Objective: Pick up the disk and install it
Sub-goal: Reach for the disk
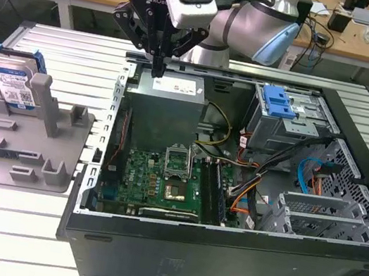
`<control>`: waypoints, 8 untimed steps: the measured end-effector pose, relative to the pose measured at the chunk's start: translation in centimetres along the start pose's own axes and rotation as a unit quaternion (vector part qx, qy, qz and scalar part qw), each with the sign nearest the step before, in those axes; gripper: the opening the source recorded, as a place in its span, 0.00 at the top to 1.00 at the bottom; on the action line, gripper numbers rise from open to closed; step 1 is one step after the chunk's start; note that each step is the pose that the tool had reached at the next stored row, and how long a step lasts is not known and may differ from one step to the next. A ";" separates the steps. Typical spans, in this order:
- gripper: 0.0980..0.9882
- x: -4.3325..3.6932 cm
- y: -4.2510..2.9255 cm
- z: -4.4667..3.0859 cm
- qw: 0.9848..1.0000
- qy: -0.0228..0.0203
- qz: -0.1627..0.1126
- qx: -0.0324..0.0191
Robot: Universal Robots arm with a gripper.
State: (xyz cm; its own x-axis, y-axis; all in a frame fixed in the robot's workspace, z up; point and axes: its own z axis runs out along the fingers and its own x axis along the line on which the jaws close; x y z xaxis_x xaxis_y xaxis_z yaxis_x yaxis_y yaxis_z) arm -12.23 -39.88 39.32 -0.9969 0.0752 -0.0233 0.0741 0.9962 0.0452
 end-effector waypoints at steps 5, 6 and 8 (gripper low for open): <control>0.99 1.08 -0.06 0.01 1.000 0.004 0.000 0.000; 0.99 1.43 -0.08 0.02 1.000 0.005 0.000 0.000; 0.99 3.40 -0.12 0.05 1.000 0.006 0.000 0.001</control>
State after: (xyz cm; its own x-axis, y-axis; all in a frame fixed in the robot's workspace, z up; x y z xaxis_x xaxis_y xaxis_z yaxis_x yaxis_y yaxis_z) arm -15.62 -39.75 39.19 -0.9971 0.0751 -0.0103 0.0745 0.9962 0.0441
